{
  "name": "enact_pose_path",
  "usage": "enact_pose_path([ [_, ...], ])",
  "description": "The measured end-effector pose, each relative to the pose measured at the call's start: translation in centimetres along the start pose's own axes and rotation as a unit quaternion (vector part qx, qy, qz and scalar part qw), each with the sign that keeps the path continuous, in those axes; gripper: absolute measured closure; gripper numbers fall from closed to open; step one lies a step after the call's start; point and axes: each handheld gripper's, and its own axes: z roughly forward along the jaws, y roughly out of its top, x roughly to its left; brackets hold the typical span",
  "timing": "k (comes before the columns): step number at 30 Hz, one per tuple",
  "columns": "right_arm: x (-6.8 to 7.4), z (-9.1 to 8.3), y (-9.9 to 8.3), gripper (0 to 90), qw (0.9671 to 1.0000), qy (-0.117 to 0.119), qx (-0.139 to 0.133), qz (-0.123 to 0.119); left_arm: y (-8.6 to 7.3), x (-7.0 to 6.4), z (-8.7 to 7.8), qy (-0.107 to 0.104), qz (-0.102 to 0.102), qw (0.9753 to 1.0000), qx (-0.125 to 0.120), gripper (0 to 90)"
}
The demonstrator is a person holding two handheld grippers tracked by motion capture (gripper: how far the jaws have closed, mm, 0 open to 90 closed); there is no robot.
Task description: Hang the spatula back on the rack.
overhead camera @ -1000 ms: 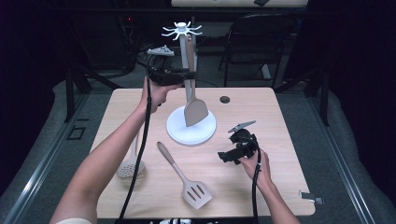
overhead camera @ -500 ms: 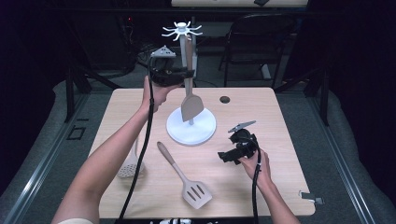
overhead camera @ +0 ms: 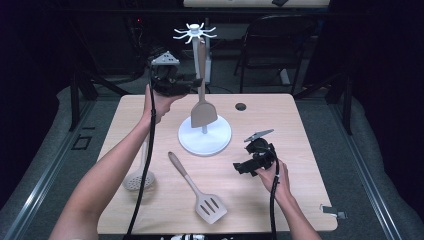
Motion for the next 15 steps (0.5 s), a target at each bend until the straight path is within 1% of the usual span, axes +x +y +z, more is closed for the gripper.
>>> enact_pose_path([
  [4, 0.0, 0.1, 0.0, 1.7, 1.0, 0.001, -0.002, 0.004, 0.0, -0.1, -0.8, 0.006, 0.003, 1.0, -0.002, 67.1],
  [7, 0.0, 0.1, 0.0, 1.7, 1.0, 0.002, 0.001, 0.001, 0.1, -0.3, -1.3, 0.012, 0.005, 0.9999, -0.006, 76.7],
  [9, 0.0, 0.1, 0.0, 1.7, 1.0, -0.001, 0.003, -0.001, 0.3, -0.5, -1.5, 0.016, 0.013, 0.9998, -0.004, 83.6],
  [11, 0.0, 0.2, 0.0, 1.8, 1.0, -0.002, 0.002, 0.0, 0.4, -0.6, -1.7, 0.018, 0.019, 0.9997, -0.003, 87.6],
  [12, 0.0, 0.2, 0.0, 1.8, 1.0, -0.002, 0.003, -0.001, 0.5, -0.7, -1.8, 0.02, 0.023, 0.9995, -0.004, 89.0],
  [15, -0.1, 0.2, 0.0, 1.9, 1.0, -0.005, 0.007, -0.004, 0.8, -0.8, -1.9, 0.021, 0.024, 0.9995, -0.007, 90.0],
])
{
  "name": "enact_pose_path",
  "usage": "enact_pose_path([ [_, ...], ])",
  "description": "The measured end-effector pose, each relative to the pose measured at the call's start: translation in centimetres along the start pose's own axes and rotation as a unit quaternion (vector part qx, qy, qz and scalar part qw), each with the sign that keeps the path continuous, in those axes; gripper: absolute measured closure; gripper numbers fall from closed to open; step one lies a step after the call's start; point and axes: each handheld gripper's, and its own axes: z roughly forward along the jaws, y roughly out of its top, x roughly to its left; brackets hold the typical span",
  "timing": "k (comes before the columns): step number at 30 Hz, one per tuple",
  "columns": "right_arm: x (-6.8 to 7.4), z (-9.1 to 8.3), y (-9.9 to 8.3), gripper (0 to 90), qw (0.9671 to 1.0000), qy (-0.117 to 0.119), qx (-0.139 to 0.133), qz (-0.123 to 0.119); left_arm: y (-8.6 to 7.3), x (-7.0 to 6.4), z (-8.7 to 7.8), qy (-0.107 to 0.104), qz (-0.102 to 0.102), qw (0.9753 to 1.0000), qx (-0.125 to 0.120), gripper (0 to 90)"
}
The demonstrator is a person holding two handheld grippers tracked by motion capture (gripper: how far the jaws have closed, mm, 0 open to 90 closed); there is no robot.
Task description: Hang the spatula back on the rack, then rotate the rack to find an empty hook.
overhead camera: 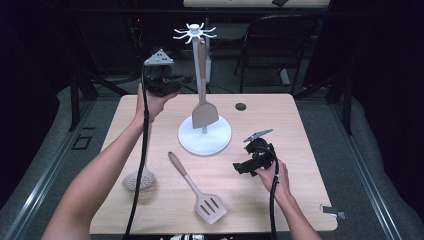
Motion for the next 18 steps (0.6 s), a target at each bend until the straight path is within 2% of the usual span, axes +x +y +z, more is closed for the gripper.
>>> enact_pose_path([
  [10, 0.0, 0.1, -0.1, 2.0, 1.0, 0.005, -0.002, 0.006, 1.5, -0.1, -0.8, 0.005, 0.01, 0.9998, -0.019, 90.0],
  [17, -0.1, 0.1, 0.0, 2.2, 1.0, 0.0, 0.002, 0.002, 2.7, -0.2, -1.7, 0.011, 0.015, 0.9993, -0.033, 90.0],
  [18, 0.0, 0.1, 0.0, 2.2, 1.0, 0.006, -0.002, 0.005, 2.9, -0.2, -1.8, 0.011, 0.015, 0.9991, -0.037, 90.0],
])
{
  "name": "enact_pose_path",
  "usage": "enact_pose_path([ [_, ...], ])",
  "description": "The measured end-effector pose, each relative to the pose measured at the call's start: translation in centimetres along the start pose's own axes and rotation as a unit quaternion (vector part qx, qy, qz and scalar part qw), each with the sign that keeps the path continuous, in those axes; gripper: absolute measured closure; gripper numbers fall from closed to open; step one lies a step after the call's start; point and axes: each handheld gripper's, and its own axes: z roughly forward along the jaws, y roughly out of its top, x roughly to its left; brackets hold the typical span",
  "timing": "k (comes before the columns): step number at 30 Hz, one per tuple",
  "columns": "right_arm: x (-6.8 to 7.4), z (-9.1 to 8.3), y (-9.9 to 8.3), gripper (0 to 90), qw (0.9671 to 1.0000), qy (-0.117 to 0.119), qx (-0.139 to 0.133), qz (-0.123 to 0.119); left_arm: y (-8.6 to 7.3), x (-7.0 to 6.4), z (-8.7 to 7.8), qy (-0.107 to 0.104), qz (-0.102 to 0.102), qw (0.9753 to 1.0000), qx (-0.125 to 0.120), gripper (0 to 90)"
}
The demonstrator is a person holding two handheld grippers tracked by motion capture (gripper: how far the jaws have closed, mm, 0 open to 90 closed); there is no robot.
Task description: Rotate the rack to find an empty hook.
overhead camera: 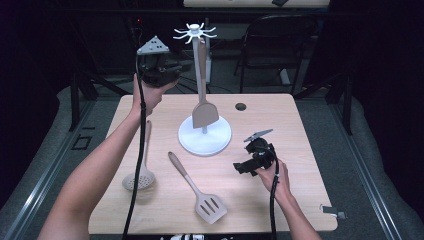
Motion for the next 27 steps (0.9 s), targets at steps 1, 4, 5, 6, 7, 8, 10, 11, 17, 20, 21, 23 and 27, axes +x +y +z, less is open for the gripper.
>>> enact_pose_path([
  [1, 0.0, 0.0, 0.0, 2.2, 1.0, -0.003, 0.003, -0.003, 0.1, 0.0, -0.1, 0.0, 0.001, 1.0, -0.001, 90.0],
  [4, -0.1, 0.1, -0.1, 2.3, 1.0, 0.001, 0.004, 0.002, 0.7, 0.0, -0.3, 0.003, 0.001, 1.0, -0.009, 90.0],
  [5, -0.1, 0.1, -0.1, 2.3, 1.0, -0.004, 0.006, -0.001, 1.0, -0.1, -0.3, 0.003, 0.002, 0.9999, -0.011, 90.0],
  [6, -0.2, 0.0, -0.1, 2.4, 0.9999, -0.006, 0.009, -0.005, 1.3, -0.1, -0.4, 0.002, 0.003, 0.9999, -0.014, 90.0],
  [7, -0.1, 0.0, -0.1, 2.4, 1.0, -0.004, 0.005, -0.001, 1.4, -0.2, -0.4, 0.002, 0.005, 0.9999, -0.015, 90.0],
  [8, -0.2, 0.0, -0.1, 2.4, 1.0, -0.004, 0.005, -0.001, 1.6, -0.3, -0.5, 0.002, 0.007, 0.9998, -0.016, 90.0],
  [10, -0.2, 0.0, -0.1, 2.4, 1.0, -0.006, 0.005, -0.001, 2.1, -0.4, -0.5, 0.003, 0.01, 0.9997, -0.022, 90.0],
  [11, -0.2, 0.0, -0.1, 2.4, 1.0, -0.006, 0.006, -0.001, 2.3, -0.5, -0.6, 0.004, 0.01, 0.9996, -0.024, 90.0],
  [17, -0.2, 0.0, -0.1, 2.4, 1.0, -0.004, 0.005, -0.001, 3.5, -0.5, -0.7, 0.013, 0.011, 0.9994, -0.031, 90.0],
  [20, -0.2, 0.0, -0.1, 2.4, 1.0, 0.001, 0.001, 0.002, 3.7, -0.1, -0.8, 0.022, 0.006, 0.9991, -0.035, 90.0],
  [21, -0.1, 0.0, -0.1, 2.5, 1.0, 0.001, 0.001, 0.002, 3.7, 0.0, -0.8, 0.025, 0.006, 0.9991, -0.035, 90.0],
  [23, -0.2, -0.1, -0.1, 2.5, 1.0, -0.001, 0.005, -0.002, 3.6, 0.2, -0.9, 0.027, 0.005, 0.999, -0.035, 90.0],
  [27, -0.2, -0.1, -0.1, 2.6, 1.0, -0.003, 0.004, -0.001, 3.5, 0.5, -1.0, 0.036, 0.005, 0.9988, -0.034, 90.0],
])
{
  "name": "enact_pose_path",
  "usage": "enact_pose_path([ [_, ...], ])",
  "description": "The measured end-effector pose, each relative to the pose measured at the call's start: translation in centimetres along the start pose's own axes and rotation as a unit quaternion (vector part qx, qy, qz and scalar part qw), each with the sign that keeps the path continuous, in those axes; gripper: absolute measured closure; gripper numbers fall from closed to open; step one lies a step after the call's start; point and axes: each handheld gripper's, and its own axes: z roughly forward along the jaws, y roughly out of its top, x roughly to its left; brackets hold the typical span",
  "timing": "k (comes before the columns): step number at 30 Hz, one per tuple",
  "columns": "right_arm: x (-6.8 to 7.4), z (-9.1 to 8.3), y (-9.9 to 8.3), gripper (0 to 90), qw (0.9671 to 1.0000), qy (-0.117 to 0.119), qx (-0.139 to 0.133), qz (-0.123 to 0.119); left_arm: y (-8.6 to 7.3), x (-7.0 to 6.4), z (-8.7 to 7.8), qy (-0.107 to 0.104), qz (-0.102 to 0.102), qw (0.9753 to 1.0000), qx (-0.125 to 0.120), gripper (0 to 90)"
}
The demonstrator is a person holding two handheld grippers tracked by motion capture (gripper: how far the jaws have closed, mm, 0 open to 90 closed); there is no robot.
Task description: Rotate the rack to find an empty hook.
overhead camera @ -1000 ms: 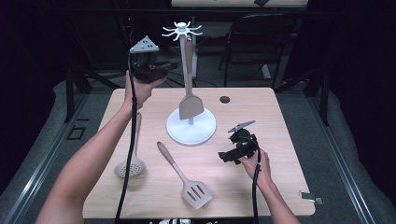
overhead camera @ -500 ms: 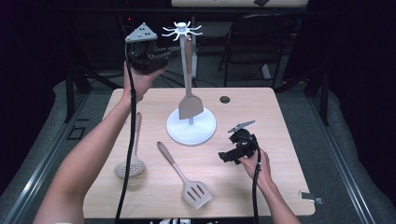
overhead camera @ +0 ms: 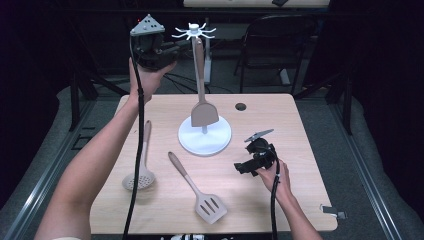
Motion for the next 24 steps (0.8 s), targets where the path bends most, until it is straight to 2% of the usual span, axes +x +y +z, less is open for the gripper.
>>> enact_pose_path([
  [7, 0.0, 0.0, 0.0, 2.6, 1.0, -0.003, 0.007, -0.003, -0.2, 0.6, 0.0, 0.01, -0.005, 0.9999, 0.0, 90.0],
  [24, 0.1, 0.0, 0.0, 2.6, 1.0, 0.0, 0.004, -0.003, 0.0, 1.7, -0.1, 0.026, -0.011, 0.9996, 0.006, 90.0],
])
